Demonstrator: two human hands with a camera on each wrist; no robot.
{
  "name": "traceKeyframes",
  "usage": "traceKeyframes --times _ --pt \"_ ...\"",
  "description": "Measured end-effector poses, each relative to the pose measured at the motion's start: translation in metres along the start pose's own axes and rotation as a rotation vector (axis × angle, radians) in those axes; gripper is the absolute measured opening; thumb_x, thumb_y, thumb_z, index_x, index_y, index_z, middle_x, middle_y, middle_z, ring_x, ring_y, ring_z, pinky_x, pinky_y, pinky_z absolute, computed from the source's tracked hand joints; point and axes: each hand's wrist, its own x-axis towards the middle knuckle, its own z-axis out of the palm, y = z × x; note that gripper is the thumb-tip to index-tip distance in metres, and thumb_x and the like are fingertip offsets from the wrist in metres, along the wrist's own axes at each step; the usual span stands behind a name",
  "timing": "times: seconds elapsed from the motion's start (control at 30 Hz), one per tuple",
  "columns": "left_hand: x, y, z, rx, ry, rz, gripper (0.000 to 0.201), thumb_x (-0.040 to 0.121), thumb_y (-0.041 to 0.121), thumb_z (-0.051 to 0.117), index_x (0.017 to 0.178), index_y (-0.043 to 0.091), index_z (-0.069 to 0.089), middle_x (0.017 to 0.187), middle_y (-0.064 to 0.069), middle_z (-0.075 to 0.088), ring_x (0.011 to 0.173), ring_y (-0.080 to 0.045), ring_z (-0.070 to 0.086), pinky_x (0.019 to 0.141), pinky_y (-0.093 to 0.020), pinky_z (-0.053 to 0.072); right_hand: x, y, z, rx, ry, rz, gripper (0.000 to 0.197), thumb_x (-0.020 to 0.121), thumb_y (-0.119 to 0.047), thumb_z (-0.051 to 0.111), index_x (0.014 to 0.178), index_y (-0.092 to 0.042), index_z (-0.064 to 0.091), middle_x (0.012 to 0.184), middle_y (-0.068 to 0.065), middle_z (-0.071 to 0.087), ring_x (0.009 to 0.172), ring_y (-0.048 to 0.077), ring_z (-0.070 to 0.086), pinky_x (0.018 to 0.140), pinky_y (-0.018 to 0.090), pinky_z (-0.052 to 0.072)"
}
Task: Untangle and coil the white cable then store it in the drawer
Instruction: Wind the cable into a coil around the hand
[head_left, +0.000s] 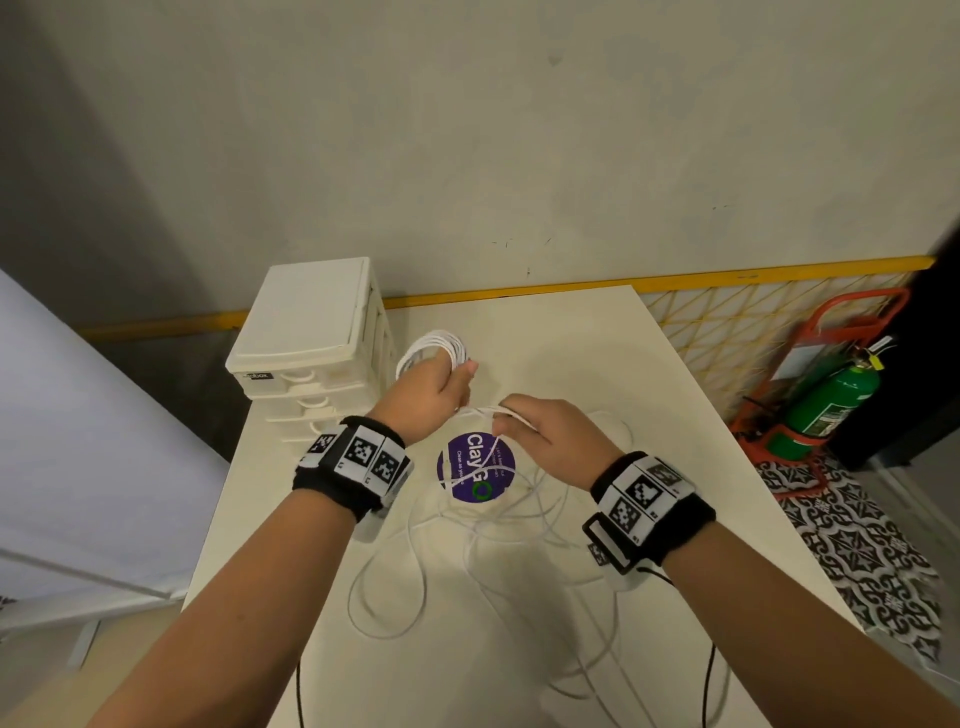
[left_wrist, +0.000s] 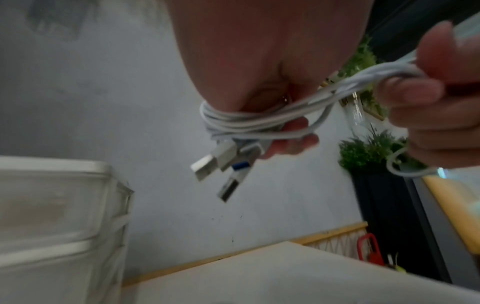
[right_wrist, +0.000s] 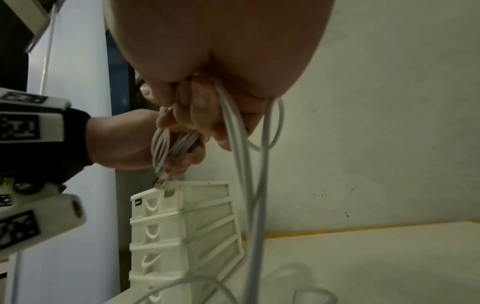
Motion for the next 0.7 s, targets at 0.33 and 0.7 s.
traceKeyframes --times 0.33,0.7 --pt "-0.02 0.023 0.01 -0.609 -0.423 -0.067 0.06 0.094 0.056 0.028 0.071 0.006 0.053 0.04 -0.004 0.036 0.034 -0.016 0.026 0.041 -0.024 0.024 0.014 0.016 -0.017 0.215 0.239 -0.019 0.019 0.083 -0.042 0.053 0.082 -0.024 0.06 0.077 -0.001 0.063 0.074 0.024 0.059 0.07 0.034 0.046" --pt "-0.033 0.034 0.008 -0.622 -0.393 -0.144 0.037 0.097 0.037 0.044 0.071 0.011 0.047 0.037 0.003 0.03 0.031 -0.012 0.021 0.036 -0.019 0.021 0.012 0.023 -0.006 0.27 0.295 -0.029 0.021 0.084 -0.039 0.049 0.078 -0.021 0.06 0.071 -0.012 0.061 0.066 0.01 0.054 0.065 0.024 0.043"
